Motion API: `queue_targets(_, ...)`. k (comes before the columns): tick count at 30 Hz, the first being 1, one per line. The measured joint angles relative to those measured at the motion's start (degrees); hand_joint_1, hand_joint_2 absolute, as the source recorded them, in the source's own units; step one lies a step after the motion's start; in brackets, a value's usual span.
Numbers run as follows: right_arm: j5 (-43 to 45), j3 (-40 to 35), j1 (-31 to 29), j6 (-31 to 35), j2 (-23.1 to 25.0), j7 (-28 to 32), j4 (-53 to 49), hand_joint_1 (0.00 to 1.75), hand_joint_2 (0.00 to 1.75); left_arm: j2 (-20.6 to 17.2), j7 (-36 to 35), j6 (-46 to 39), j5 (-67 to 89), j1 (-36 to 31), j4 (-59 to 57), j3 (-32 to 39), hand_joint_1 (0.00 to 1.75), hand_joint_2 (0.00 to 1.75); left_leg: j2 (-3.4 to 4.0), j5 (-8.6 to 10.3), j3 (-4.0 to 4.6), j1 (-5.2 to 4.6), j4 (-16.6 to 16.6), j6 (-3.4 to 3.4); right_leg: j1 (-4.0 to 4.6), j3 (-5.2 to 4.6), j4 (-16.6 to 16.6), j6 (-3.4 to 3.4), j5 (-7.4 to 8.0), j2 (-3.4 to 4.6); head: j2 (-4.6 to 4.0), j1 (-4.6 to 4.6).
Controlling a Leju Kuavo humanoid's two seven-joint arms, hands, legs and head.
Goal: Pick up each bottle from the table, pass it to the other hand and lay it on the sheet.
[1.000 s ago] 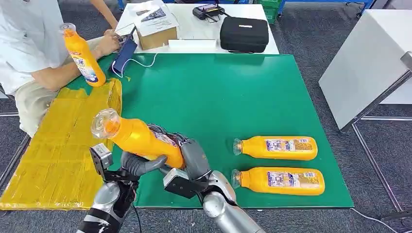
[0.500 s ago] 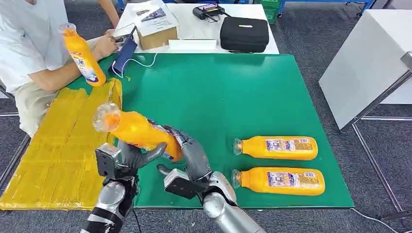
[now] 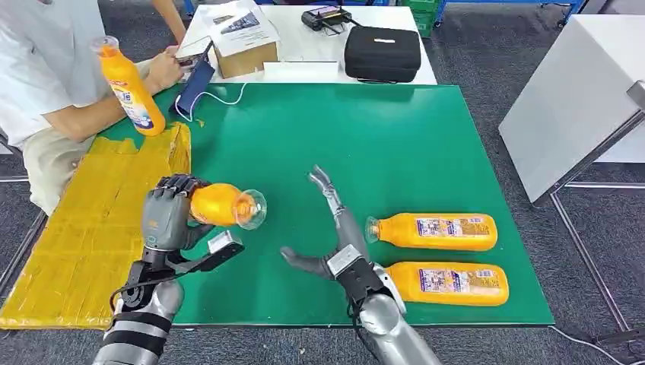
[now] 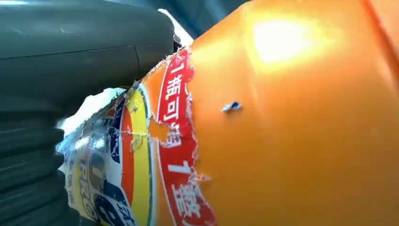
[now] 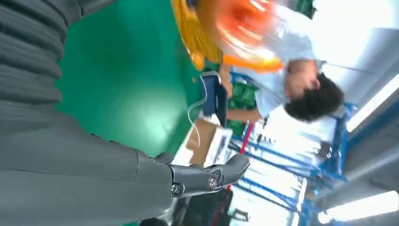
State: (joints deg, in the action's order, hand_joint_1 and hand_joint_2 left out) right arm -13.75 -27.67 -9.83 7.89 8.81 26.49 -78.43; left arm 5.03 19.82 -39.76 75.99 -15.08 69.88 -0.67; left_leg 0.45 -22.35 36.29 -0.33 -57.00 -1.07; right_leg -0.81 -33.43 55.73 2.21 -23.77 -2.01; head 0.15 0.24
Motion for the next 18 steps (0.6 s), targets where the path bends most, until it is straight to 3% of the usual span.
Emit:
queue_targets(3, 0.0, 1.5, 0.3, -0.3, -0.8, 0.0, -1.5, 0.0, 1.75, -0.3, -4.3, 0.0, 7.2, -0.9, -1.8, 4.0, 1.75, 1.75, 0.04, 0.0, -0.01, 0.01, 0.0, 0.0, 0.01, -0.01, 0.0, 0.0, 0.0, 0.01, 0.0, 0.0)
queue_targets(5, 0.2, 2.3, 0.4, -0.3, -1.3, 0.0, -2.1, 0.0, 1.75, -2.2, -11.7, 0.0, 12.4, -1.8, -4.1, 4.1, 1.75, 1.75, 0.03, 0.01, -0.01, 0.04, 0.0, 0.02, 0.04, -0.03, 0.0, 0.0, 0.0, 0.01, 0.0, 0.0)
queue_targets(9, 0.7, 3.3, 0.3, -0.3, -2.1, 0.2, -2.9, 0.0, 1.75, -8.5, -26.3, 0.0, 13.7, -4.5, -10.6, -3.1, 1.75, 1.75, 0.05, 0.06, -0.01, 0.09, 0.0, 0.09, 0.09, -0.05, 0.0, -0.01, 0.0, 0.02, 0.0, -0.02)
queue_targets(13, 0.7, 4.1, 0.3, -0.2, -2.7, 0.1, -3.7, 0.0, 1.75, -12.9, -28.8, 0.0, 13.9, -6.1, -15.1, -9.1, 1.75, 1.75, 0.05, 0.06, 0.02, 0.08, 0.0, 0.09, 0.08, -0.06, 0.1, -0.02, -0.01, 0.02, 0.0, 0.0)
queue_targets(18, 0.7, 4.3, 0.3, -0.2, -3.0, 0.1, -4.1, 0.0, 1.75, -15.0, -29.0, 0.0, 14.0, -6.8, -17.8, -12.2, 1.75, 1.75, 0.05, 0.05, 0.05, 0.03, 0.0, 0.08, 0.02, -0.07, 0.0, -0.02, -0.01, 0.02, 0.0, 0.0)
